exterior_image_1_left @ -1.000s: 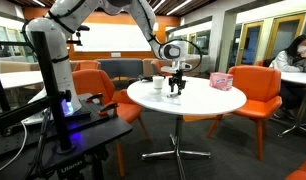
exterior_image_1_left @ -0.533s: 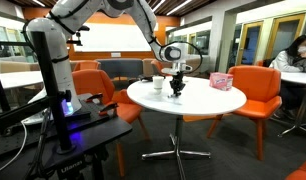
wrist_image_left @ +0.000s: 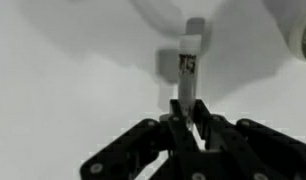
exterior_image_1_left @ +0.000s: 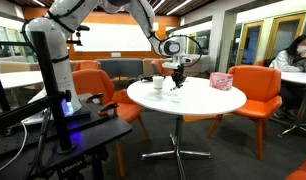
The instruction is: Put the black marker in the mug
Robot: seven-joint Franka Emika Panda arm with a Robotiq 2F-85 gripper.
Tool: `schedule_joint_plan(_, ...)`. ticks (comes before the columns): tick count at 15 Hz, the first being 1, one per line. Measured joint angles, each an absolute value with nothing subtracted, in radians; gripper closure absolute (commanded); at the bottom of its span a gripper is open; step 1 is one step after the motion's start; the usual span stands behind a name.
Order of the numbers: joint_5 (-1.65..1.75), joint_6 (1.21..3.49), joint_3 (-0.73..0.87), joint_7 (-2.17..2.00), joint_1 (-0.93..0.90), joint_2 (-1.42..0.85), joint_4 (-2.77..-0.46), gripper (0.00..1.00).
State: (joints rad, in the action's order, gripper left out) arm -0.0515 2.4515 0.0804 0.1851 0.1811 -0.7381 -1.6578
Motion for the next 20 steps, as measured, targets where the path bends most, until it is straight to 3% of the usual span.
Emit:
schedule_joint_plan(10,-0.134,2.76,-0.049,0.198,0.182,-0.418,-2.006,0.95)
schedule_joint_plan(20,-0.329,2.998,-0.31,0.468,0.326,-0.363,-2.21,0.95)
